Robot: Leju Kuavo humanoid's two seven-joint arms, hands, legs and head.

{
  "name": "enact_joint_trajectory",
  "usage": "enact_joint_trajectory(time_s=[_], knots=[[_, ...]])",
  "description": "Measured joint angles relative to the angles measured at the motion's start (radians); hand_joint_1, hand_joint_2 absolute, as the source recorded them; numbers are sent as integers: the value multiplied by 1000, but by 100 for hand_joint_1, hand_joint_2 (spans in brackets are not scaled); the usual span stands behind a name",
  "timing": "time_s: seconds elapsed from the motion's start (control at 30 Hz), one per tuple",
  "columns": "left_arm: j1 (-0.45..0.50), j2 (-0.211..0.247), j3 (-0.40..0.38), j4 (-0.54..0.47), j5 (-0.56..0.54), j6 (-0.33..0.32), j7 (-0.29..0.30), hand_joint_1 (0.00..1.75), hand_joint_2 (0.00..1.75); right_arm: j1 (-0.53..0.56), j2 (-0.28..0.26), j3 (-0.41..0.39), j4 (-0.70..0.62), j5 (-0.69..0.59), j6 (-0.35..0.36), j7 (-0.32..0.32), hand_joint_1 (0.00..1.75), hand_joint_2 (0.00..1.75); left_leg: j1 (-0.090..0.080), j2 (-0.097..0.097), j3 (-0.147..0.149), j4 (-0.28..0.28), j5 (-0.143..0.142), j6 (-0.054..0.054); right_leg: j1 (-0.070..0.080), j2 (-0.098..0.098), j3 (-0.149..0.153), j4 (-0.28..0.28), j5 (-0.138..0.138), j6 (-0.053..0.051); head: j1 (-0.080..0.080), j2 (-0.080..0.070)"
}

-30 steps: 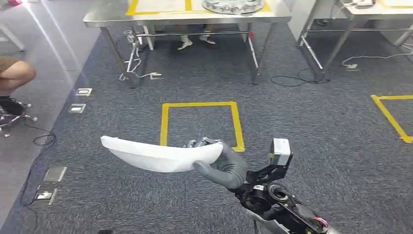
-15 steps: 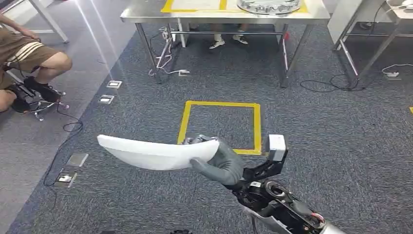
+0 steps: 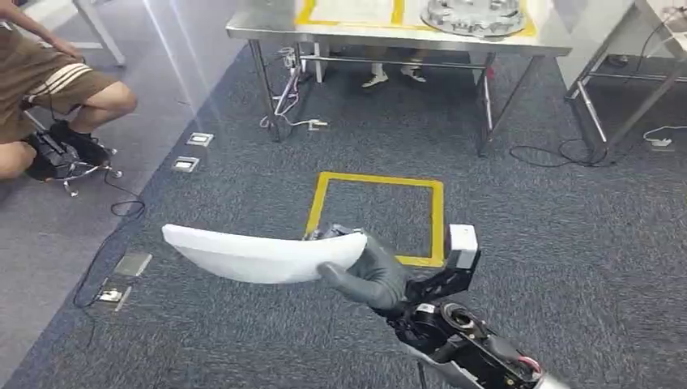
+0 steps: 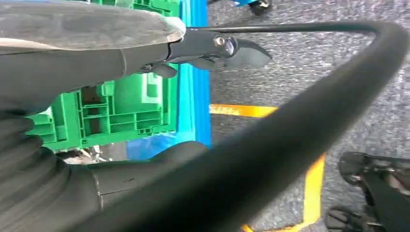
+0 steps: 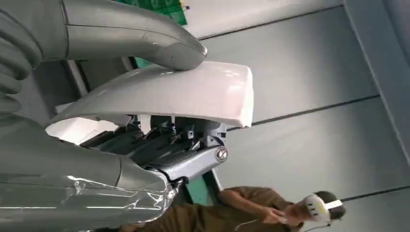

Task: Take the parts from the cabinet and place them on the table.

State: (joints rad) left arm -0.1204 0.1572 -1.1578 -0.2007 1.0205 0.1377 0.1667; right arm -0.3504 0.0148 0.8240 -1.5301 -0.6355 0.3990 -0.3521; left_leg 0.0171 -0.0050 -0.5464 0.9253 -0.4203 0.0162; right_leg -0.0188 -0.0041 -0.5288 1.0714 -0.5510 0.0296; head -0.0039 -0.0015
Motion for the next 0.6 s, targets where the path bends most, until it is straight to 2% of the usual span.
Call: enact_joint_trajectory(time_s=[0.03, 0.07, 0.1, 0.13, 0.17, 0.23, 0.27, 0.3, 0.33, 0.37, 0.4, 0.43, 0.47, 0.5, 0.57, 0.6], knots=[[-1, 0, 0, 0, 0, 0, 0, 0, 175, 1, 0, 0, 1, 0, 0, 0, 131, 175, -1, 0, 2, 0, -2, 2, 1, 1, -42, 78, -34, 3, 6, 0], [0, 0, 0, 0, 1, 0, 0, 0, 175, 2, 0, 0, 3, -1, 0, 0, 131, 175, -3, 0, 4, 1, -6, 2, 0, 1, -96, 168, -68, -3, 12, 0], [1, 0, 0, 0, 1, 0, 0, 0, 175, 4, 0, 0, 6, -2, 0, 0, 131, 175, -4, -2, 8, 1, -9, 0, 0, 1, -126, 208, -74, -11, 15, 0], [3, 0, 0, 0, 2, 0, 1, 0, 175, 5, 0, 1, 8, -3, 0, 0, 131, 175, -3, -3, 14, 1, -14, -2, 0, 1, -133, 199, -53, -19, 16, 0], [4, 0, 0, 0, 2, 0, 2, 0, 175, 5, 0, 1, 9, -3, 0, 0, 131, 175, -3, -5, 24, 2, -20, -6, -1, 1, -119, 144, -8, -21, 19, 0], [5, -1, 0, 0, 2, 0, 2, 0, 175, 5, 0, 1, 10, -6, 0, 0, 131, 175, -1, -6, 47, 2, -36, -15, -1, 1, -51, -37, 117, -25, 27, 0], [6, -1, 0, 0, 2, 0, 2, 0, 175, 4, 0, 1, 12, -6, 0, 0, 131, 175, 0, -6, 51, 2, -42, -21, -1, 6, -37, -77, 129, -27, 32, 0], [2, -1, 0, 0, 2, 0, 2, 0, 175, 0, 0, 2, 15, -8, 1, -1, 131, 175, -2, -9, 50, 8, -45, -27, 9, 3, -43, -105, 84, -20, 33, 0], [2, 0, 0, 0, 2, 0, 2, 0, 175, 2, 0, 3, 16, -9, 0, -1, 131, 175, -2, -8, 45, 10, -51, -36, 9, 3, -25, -95, 102, -23, 35, 0], [1, 0, 0, 0, 2, 0, 2, 0, 175, 4, 0, 3, 18, -9, 0, -2, 131, 175, -3, -8, 54, 17, -55, -44, 10, 4, -35, -101, 100, -29, 28, 0], [2, -1, 0, 0, 1, 0, 2, 0, 175, 3, 0, 3, 20, -9, 0, -2, 131, 175, 1, -7, 56, 16, -55, -47, 12, 6, -21, -97, 101, -35, 28, 0], [1, 0, 0, 0, 1, -2, 2, 0, 175, 1, 3, 3, 19, -10, 1, -3, 131, 175, 2, -6, 52, 26, -61, -52, 5, 8, -8, -103, 102, -38, 27, 0], [1, -2, 0, 0, 1, -3, 2, 0, 175, -2, 3, 2, 19, -10, 1, -4, 131, 175, 2, -3, 31, 75, -59, -55, 6, 7, 1, -107, 99, -43, 21, 0], [-2, -3, 0, 0, 0, -7, 2, 0, 175, -5, 3, 2, 19, -10, 2, -6, 131, 175, 2, -2, -12, 144, -78, -58, 6, 6, 5, -110, 96, -48, 10, 0], [-2, -3, 0, 0, -1, -8, 2, 0, 175, -4, 3, 3, 21, -10, 3, -8, 131, 175, 2, -2, -127, 307, -136, -62, 9, 4, 15, -110, 83, -56, -4, 0], [-1, -3, 0, 0, -1, -8, 2, 0, 175, -4, 3, 3, 22, -10, 3, -9, 131, 175, 1, -2, -168, 349, -154, -61, 11, 4, 21, -110, 76, -57, -8, 0]])
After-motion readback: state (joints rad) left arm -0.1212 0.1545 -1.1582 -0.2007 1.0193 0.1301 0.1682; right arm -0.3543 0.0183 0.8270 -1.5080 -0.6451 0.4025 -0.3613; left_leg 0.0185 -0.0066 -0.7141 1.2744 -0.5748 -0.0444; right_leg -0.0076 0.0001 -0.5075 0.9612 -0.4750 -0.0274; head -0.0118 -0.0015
